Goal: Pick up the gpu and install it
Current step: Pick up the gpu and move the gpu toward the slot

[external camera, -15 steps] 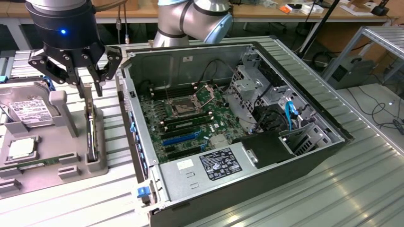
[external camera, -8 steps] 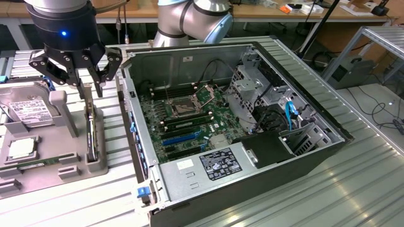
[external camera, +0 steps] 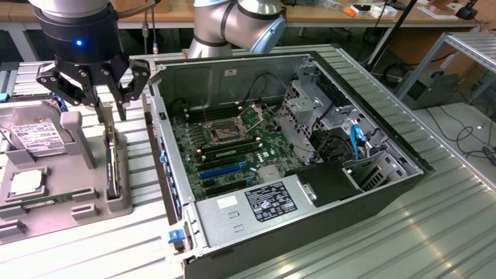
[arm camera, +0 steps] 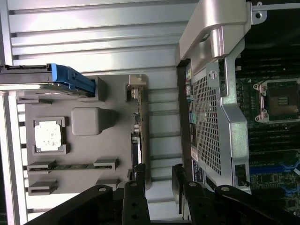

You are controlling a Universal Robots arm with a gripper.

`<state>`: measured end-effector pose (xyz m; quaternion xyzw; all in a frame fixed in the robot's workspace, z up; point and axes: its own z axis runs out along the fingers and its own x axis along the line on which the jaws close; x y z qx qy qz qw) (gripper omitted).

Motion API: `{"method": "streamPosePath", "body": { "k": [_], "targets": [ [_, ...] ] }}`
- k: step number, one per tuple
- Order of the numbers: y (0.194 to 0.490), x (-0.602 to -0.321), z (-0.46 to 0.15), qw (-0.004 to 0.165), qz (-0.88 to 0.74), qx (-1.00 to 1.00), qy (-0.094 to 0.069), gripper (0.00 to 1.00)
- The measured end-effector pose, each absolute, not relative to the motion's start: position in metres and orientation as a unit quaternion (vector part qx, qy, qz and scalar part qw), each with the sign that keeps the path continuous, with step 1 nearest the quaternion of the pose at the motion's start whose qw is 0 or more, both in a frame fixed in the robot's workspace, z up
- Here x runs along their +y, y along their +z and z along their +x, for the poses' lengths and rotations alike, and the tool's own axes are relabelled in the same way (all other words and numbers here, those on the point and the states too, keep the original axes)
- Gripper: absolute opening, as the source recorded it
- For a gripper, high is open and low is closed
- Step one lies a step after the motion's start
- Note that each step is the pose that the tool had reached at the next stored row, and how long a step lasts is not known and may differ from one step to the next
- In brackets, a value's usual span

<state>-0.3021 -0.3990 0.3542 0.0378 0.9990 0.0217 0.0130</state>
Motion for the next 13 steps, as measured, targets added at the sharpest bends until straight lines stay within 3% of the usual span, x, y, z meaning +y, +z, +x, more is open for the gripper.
{"method": "streamPosePath", "body": {
  "k": [13],
  "targets": [
    [0.3491, -0.399, -0.3021, 0.013, 0.038, 0.999, 0.022, 0.36]
  ]
}}
